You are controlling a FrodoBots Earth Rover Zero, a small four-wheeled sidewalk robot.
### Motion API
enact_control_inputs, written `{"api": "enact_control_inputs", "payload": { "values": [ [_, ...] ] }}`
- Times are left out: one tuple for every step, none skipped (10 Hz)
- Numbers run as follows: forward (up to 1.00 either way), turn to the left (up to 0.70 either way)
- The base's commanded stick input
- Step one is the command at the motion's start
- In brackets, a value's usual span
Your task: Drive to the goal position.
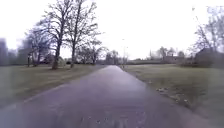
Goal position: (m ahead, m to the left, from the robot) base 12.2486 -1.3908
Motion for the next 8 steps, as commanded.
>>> {"api": "enact_control_inputs", "payload": {
  "values": [
    [1.00,0.00],
    [1.00,0.00],
    [1.00,0.00],
    [1.00,0.00],
    [1.00,0.00],
    [1.00,0.00],
    [1.00,0.00],
    [1.00,0.00]
  ]
}}
